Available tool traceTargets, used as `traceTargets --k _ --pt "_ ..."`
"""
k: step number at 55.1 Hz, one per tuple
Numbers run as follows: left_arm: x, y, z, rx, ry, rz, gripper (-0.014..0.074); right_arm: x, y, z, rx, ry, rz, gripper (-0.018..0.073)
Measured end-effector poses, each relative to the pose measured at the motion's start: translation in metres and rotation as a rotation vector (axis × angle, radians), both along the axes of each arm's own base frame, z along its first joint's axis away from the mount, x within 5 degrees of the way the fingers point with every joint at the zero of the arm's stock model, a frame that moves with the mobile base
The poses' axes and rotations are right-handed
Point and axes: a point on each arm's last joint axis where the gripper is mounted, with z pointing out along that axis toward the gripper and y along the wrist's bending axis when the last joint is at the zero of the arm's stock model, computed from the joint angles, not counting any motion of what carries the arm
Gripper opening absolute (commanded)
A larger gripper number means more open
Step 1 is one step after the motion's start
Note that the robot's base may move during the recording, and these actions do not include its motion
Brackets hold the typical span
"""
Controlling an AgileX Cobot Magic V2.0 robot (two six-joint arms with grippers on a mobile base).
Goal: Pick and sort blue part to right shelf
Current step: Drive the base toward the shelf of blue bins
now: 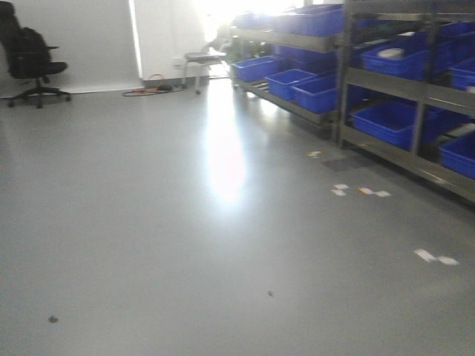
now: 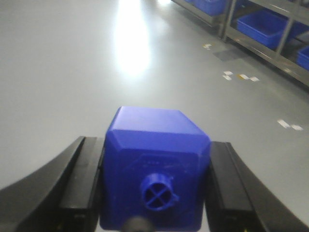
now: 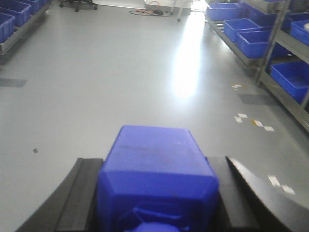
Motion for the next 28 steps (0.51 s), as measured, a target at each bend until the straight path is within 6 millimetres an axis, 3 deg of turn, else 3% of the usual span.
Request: traceTargets --k 28 --pt "0.0000 0.0000 -0.0001 0.000 0.001 0.000 0.0333 0.0000 0.0000 0.0000 0.000 0.000 0.000 0.0123"
